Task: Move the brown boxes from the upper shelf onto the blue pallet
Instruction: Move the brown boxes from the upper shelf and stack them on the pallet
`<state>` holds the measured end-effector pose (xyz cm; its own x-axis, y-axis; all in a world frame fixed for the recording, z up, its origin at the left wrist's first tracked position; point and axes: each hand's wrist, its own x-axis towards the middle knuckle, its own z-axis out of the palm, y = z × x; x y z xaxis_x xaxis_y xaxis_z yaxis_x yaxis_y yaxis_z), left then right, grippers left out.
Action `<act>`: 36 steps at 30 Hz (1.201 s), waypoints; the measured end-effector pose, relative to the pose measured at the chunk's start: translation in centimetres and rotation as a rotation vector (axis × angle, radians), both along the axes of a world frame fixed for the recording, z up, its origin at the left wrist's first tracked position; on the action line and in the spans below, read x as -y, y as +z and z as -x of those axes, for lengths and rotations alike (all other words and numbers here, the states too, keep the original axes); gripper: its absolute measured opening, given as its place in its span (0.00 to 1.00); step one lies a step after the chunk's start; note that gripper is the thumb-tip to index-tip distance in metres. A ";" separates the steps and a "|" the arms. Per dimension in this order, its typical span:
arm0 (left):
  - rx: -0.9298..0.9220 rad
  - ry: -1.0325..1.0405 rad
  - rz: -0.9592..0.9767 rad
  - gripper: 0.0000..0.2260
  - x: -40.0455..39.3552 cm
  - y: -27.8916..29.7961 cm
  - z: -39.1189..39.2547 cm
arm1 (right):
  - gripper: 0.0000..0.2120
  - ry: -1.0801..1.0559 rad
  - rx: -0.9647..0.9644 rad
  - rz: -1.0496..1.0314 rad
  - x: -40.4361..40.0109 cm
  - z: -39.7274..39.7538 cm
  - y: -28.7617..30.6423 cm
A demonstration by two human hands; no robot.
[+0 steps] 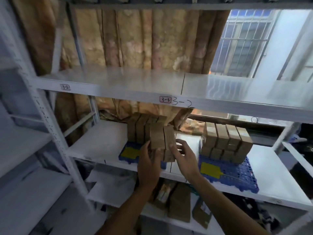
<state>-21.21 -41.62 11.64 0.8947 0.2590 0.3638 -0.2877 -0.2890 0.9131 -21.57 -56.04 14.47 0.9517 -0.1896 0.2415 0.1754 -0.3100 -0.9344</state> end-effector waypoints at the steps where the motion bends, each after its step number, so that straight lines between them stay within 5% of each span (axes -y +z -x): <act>1: -0.027 0.006 0.006 0.23 -1.3 -0.1 -1.6 | 0.11 0.012 -0.006 0.008 -1.2 -1.6 -0.1; 11: -0.093 -0.227 0.103 0.14 -13.8 2.4 -22.1 | 0.25 -0.118 -0.057 -0.086 -12.9 -20.0 -0.1; 17: -0.213 -0.327 0.086 0.17 -16.2 2.4 -31.4 | 0.22 -0.297 -0.057 -0.027 -15.7 -26.6 0.0; 25: -0.216 -0.380 0.032 0.22 -16.3 -0.8 -34.5 | 0.18 -0.280 -0.162 -0.015 -15.6 -29.3 -1.5; 31: -0.225 -0.388 0.083 0.13 -16.8 -0.3 -34.2 | 0.15 -0.311 -0.067 0.058 -14.9 -28.6 -0.8; 36: -0.324 -0.291 0.353 0.11 -18.6 -1.4 -36.3 | 0.18 -0.721 0.126 -0.066 -9.4 -27.6 -3.8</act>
<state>15.14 -23.04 10.20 0.9991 0.0410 -0.0059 0.0018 0.0993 0.9951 6.06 -46.65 10.68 0.5512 -0.7757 0.3074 0.0563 -0.3330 -0.9412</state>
